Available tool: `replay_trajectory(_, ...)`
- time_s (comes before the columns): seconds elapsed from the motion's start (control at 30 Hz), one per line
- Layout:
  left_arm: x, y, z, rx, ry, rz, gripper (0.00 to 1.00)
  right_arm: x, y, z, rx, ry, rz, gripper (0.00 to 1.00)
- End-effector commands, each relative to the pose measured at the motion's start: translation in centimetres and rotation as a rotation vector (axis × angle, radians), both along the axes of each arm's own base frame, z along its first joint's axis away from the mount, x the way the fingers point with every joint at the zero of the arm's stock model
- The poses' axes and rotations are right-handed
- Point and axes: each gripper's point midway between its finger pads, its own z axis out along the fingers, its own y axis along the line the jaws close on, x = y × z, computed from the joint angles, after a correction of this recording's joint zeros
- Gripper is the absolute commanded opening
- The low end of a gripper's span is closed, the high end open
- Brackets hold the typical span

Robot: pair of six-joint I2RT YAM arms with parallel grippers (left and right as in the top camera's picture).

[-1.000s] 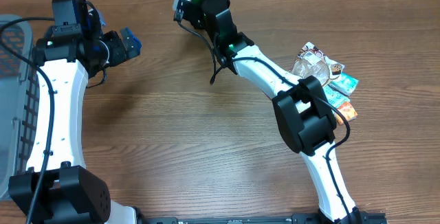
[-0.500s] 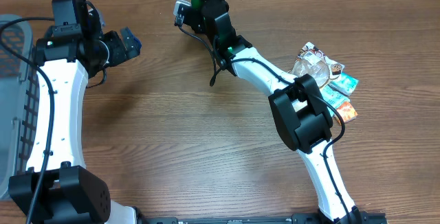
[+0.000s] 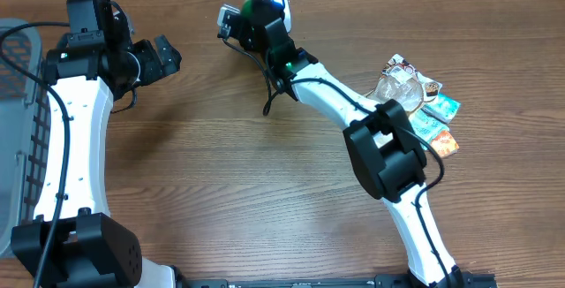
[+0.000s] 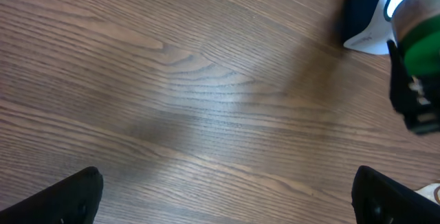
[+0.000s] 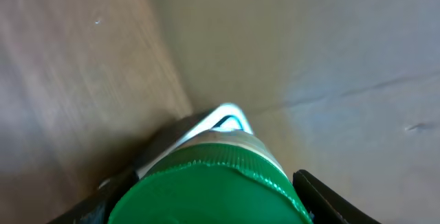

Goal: Scan the item barcode
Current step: 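Hold the jar's side against the white scanner face, then carry the jar right and lower it beside the snack bag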

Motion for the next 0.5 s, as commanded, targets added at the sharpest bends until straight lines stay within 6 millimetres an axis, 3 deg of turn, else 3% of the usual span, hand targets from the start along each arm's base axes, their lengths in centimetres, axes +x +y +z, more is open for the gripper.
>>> replay_trajectory(0.0, 0.1, 0.2, 0.1, 0.005, -0.004, 0.007, 1.00, -1.8, -1.6, 11.9, 0.221, -0.059, -0.081, 0.38)
replay_trajectory(0.13, 0.1, 0.2, 0.1, 0.005, -0.004, 0.007, 1.00, -5.3, -2.2, 14.1, 0.353, 0.113, -0.082, 0.38)
replay_trajectory(0.27, 0.1, 0.2, 0.1, 0.005, -0.004, 0.007, 1.00, -11.6, -1.5, 14.9, 0.542, 0.438, -0.035, 0.40)
replay_trajectory(0.33, 0.1, 0.2, 0.1, 0.005, -0.004, 0.007, 1.00, -14.9, -1.6, 14.6, 0.613, 0.623, -0.034, 0.42)
replay_trajectory(0.47, 0.1, 0.2, 0.1, 0.005, -0.004, 0.007, 1.00, -21.2, -2.2, 11.9, 0.603, 0.970, -0.050, 0.42)
